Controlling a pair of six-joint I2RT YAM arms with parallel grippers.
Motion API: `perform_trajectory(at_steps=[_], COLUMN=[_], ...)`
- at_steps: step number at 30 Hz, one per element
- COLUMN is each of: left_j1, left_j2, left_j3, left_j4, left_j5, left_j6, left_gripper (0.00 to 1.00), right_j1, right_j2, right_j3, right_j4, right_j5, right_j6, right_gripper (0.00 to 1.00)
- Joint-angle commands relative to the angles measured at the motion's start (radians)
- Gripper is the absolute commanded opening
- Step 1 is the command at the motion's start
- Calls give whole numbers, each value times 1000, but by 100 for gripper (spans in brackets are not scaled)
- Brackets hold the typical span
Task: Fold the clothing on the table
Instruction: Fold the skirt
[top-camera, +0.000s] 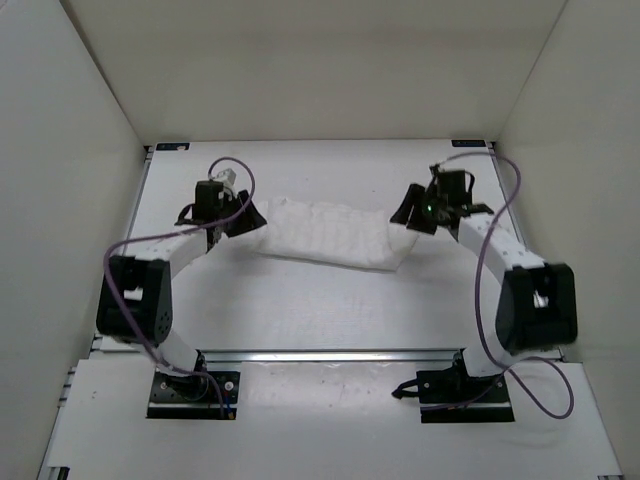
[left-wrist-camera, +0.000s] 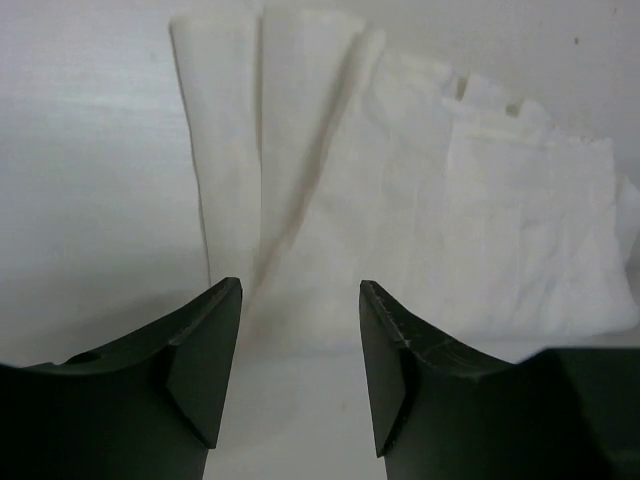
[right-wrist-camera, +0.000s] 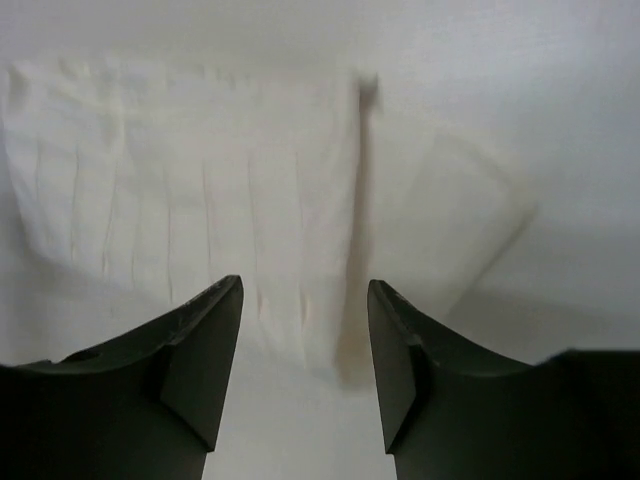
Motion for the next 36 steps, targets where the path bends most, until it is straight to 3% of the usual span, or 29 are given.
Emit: perform_trajectory(at_steps=[1,4,10,14,18,29,30,32,36], left_j1=[-39,-37,-47,-50,-74,-59,-62,-71,-76], left_j2=[-175,-253,-270,-215,-203,-172,-152,-114,-32], left_j3=[-179,-331,-486,-544,-590,-588,-581,-543,-523], left_j4=[-49,29,205,364,459,493,498,508,587], left_j5=[-49,-64,-80,-32,-87,-213,-213,-213,-164], left_j6=[-32,-104,-256,-364,-445,-532,-533,-528,-537], left_gripper=[61,62,61,67,68,69,68,62,27], right_j1=[-6,-23,-38,-67,-72,-34,-32,-41,-87], right_j2=[-173,-294,-399,-303,-234,-122,-122,-125,-105], right_j3=[-283,-516,-687,-729,-782,-763,-770,-779,-776], right_j4=[112,268,455,618,782,836,839,825,813], right_j5=[-49,-134,-154,-276,-312,-257,-237,-193,-148], right_j6=[129,175,267,352,485,595,612,626,629], right_gripper=[50,55,63,66,66,67,67,56,43])
